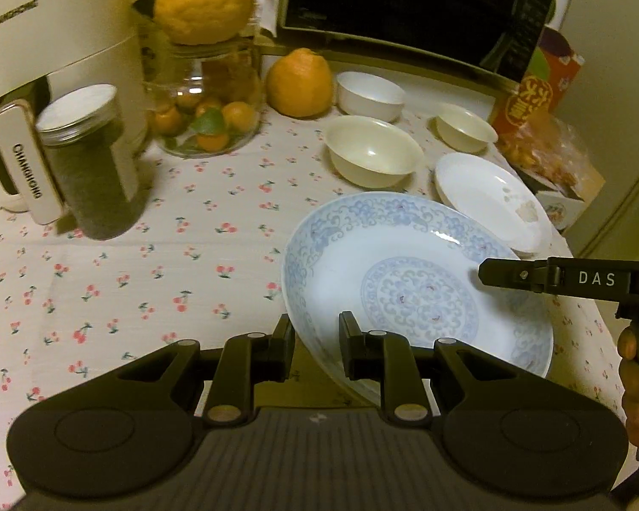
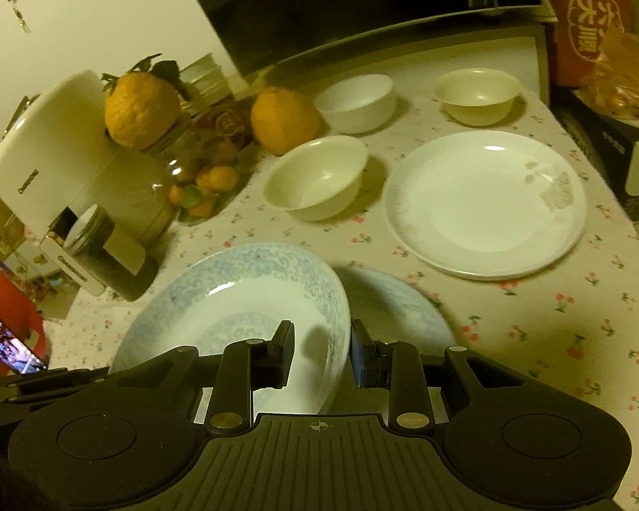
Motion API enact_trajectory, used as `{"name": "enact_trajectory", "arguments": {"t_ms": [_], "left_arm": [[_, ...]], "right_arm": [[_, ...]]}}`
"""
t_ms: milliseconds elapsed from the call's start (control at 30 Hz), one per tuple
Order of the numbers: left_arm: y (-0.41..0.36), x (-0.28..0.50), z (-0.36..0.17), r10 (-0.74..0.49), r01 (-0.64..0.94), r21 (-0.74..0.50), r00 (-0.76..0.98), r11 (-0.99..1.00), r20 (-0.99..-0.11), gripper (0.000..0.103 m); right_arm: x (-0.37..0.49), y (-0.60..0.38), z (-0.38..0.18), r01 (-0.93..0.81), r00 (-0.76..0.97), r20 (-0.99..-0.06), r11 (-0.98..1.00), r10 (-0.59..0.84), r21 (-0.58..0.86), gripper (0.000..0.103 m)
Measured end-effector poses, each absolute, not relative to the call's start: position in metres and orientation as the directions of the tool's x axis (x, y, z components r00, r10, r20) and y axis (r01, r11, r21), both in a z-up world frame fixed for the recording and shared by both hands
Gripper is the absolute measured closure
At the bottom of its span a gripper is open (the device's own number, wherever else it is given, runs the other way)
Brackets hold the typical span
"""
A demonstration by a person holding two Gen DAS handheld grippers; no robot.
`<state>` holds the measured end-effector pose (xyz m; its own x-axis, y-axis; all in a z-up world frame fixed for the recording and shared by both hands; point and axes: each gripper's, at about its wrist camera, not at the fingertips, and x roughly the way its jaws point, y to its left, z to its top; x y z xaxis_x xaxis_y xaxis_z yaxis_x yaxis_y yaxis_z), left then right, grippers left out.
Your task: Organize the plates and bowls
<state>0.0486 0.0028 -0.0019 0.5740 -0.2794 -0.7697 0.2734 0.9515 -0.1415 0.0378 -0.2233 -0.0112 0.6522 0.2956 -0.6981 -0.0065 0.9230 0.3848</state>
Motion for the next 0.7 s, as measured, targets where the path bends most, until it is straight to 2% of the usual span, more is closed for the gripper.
{"name": "enact_trajectory", "arguments": {"t_ms": [700], "left_arm": [[-0.031, 0.041, -0.019, -0.266, 0.350, -0.071, 0.547, 0.934, -0.794, 0.084]], "right_arm": [[0.022, -0.243, -0.028, 0.072, 0.601, -0.770, 0.945, 0.214, 0.319, 0.076]]}}
